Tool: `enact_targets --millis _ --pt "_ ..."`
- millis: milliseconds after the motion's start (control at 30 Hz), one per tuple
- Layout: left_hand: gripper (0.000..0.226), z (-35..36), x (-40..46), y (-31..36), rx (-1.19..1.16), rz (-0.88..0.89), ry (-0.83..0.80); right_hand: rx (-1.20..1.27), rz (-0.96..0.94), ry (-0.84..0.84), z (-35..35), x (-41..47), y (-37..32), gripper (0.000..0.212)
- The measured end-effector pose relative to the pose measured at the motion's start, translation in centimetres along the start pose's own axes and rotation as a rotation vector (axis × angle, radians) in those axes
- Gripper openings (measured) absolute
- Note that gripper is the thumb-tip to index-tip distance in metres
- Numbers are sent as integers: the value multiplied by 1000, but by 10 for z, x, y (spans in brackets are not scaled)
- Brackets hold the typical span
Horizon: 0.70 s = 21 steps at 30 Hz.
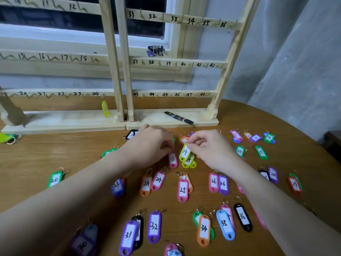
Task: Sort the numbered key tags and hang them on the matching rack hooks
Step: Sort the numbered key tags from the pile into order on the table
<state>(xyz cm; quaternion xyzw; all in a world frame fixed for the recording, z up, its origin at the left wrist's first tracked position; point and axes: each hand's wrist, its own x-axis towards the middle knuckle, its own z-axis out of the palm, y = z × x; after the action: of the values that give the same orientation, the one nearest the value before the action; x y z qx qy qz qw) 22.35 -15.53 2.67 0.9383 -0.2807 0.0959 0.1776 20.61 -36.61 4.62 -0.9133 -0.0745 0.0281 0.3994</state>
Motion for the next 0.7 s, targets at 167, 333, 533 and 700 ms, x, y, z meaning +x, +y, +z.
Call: enact_targets --millis 167,333,533,700 --pt "9 0 -4 -3 63 22 -5 -97 -64 -49 10 9 -7 8" --pt "11 -3 -7 -8 133 48 9 -266 -104 -94 11 13 -11 12" --pt "10 -4 -8 -8 144 33 94 -300 -122 -103 14 17 -14 12" --pt "13 -5 -8 -6 179 -7 124 -344 -146 -80 18 19 -15 14"
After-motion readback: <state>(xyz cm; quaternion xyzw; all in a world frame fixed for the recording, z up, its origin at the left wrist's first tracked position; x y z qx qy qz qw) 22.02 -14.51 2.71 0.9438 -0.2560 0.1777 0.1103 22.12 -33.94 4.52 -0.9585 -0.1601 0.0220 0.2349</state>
